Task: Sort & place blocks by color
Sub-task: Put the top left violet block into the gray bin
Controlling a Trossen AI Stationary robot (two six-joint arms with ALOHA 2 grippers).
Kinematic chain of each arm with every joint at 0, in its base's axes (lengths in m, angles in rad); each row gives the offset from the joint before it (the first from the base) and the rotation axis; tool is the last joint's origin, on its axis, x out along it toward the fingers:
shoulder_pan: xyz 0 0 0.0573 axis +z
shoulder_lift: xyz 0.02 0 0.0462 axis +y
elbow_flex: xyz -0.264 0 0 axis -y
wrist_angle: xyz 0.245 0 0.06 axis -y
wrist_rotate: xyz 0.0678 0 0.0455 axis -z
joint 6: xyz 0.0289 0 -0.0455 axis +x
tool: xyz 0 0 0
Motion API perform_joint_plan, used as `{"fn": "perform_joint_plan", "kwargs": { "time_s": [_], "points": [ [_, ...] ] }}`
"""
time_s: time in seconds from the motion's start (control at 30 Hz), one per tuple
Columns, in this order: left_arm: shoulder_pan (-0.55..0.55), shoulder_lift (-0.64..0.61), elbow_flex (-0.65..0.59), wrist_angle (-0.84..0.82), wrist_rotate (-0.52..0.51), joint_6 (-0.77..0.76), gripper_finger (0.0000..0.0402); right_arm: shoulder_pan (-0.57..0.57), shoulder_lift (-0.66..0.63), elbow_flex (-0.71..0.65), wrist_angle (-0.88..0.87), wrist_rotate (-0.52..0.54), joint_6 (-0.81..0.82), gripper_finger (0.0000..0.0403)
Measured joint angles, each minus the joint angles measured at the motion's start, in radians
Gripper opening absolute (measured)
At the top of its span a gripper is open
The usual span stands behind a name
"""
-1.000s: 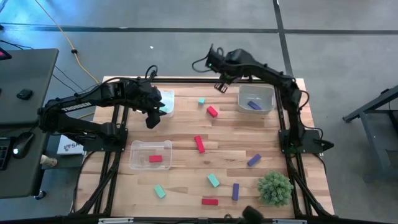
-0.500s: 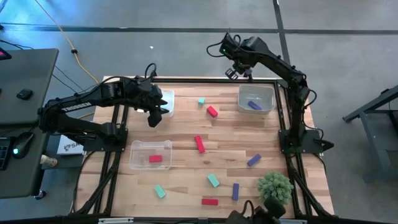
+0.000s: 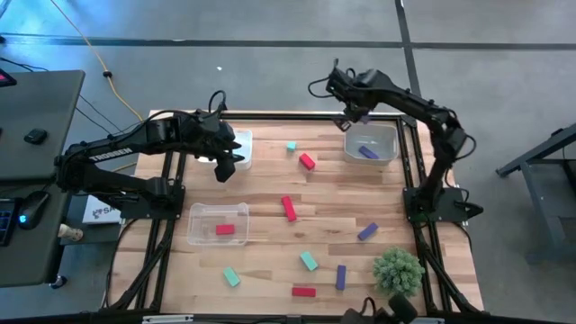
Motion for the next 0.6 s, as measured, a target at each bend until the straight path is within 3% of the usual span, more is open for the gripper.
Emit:
{"fn": "perform_joint_plan", "kwargs": {
  "time_s": [0.3, 0.6],
  "points": [
    [0.026, 0.0, 0.0, 0.009, 0.0, 0.0, 0.0129, -0.033, -0.183, -0.37, 0.249, -0.104, -0.003, 0.0074],
    [0.035, 0.0, 0.0, 0.049, 0.0, 0.0, 0.0129, -0.059, -0.207, -0.625, 0.419, -0.146, -0.022, 0.0074]
  ]
}}
